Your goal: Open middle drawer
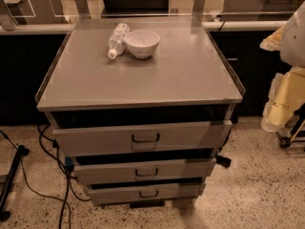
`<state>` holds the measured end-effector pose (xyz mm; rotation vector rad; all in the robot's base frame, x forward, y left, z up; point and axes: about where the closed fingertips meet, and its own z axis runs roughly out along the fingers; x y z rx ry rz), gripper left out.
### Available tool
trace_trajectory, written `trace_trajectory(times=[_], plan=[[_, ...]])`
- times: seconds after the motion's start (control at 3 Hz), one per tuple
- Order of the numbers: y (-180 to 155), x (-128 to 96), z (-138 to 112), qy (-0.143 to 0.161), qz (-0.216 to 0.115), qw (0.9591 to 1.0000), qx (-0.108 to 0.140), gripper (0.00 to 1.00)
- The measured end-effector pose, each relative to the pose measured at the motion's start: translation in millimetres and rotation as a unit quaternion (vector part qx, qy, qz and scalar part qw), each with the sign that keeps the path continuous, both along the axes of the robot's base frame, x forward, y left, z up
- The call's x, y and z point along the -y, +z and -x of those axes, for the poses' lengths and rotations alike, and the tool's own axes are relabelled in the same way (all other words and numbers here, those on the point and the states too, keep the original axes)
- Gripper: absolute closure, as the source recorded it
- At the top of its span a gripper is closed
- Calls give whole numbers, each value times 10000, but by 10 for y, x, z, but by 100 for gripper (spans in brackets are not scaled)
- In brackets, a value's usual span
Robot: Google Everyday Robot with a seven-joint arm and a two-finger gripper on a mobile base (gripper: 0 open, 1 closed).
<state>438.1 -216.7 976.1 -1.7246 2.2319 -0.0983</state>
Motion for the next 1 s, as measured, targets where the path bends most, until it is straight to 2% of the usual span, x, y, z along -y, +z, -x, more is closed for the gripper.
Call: trace_trajectory(times=[0.67,1.0], plan=[[-297,118,60,-147,-149,9997,124,0],[-695,204,120,-220,-212,9995,-88,0]])
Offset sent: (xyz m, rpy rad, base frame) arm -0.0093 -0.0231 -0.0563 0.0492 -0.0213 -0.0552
